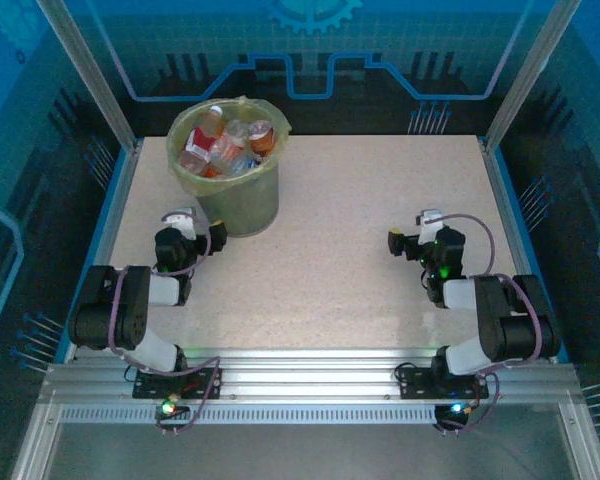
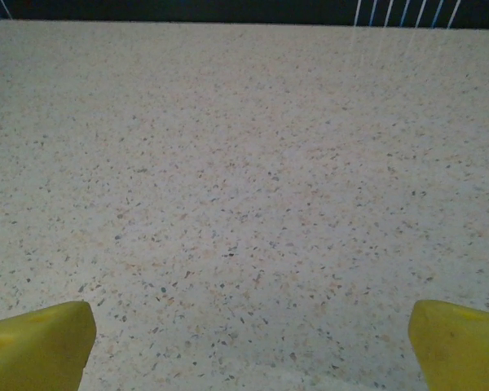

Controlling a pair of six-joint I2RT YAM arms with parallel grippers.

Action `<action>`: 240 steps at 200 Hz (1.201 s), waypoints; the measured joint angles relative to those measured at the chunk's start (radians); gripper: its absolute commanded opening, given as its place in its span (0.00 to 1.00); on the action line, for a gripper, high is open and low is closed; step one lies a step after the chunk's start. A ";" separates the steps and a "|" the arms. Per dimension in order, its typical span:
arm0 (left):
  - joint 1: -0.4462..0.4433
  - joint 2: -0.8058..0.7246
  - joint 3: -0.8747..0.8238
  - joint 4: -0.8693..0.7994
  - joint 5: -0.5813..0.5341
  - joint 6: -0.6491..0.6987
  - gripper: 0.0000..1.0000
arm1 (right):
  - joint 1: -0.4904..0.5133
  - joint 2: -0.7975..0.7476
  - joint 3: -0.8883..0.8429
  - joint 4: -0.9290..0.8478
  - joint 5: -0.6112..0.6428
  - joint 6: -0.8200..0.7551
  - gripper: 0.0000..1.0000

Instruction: Put the plastic bottles in the bin

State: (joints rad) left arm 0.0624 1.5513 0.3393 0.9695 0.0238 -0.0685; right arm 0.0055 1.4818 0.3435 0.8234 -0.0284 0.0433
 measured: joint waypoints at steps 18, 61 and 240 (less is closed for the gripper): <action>0.000 0.000 0.000 0.000 -0.002 0.000 0.99 | 0.003 0.011 0.034 -0.024 0.004 -0.006 1.00; 0.000 0.000 0.000 0.000 -0.002 0.000 0.99 | 0.029 0.011 0.074 -0.048 0.028 -0.029 1.00; -0.010 0.000 0.018 -0.031 0.073 0.050 0.99 | 0.029 0.011 0.074 -0.070 0.024 -0.045 1.00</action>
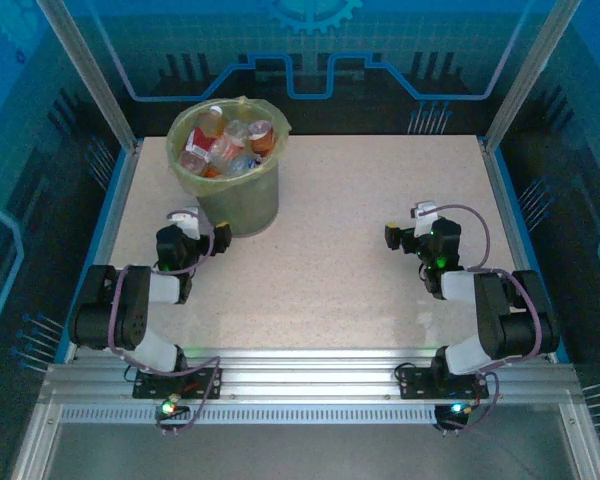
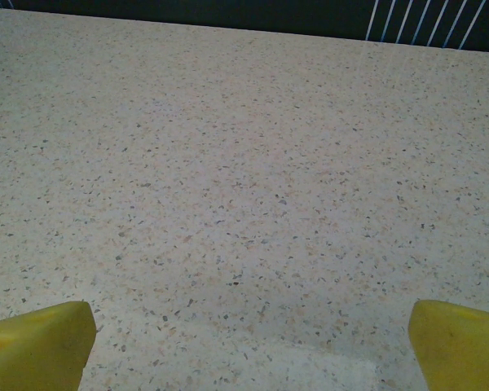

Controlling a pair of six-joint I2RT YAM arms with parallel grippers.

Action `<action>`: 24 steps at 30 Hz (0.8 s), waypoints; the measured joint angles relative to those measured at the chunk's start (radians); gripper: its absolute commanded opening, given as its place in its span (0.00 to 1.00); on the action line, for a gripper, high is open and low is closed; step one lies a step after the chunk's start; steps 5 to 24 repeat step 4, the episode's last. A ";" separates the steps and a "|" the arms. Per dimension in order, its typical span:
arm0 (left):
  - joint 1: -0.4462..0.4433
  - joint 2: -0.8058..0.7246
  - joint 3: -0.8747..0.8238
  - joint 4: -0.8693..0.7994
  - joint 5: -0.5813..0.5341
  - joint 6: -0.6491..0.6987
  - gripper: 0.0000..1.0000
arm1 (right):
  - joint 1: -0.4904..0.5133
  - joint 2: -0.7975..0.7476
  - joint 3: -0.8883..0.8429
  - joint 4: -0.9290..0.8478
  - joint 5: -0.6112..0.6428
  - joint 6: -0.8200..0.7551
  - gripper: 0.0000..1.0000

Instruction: Put the plastic bottles in the bin

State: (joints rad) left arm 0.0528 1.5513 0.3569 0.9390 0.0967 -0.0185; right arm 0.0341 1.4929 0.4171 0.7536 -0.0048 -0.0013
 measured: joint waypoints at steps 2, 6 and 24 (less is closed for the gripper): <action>0.000 0.000 0.000 0.000 0.003 0.000 0.99 | 0.000 0.000 0.000 -0.001 0.000 0.000 1.00; 0.000 0.000 0.000 0.000 0.005 0.000 0.99 | 0.000 0.000 0.000 -0.002 0.000 0.000 1.00; 0.000 0.000 0.000 0.000 0.005 0.000 0.99 | 0.000 0.000 0.000 -0.002 0.000 0.000 1.00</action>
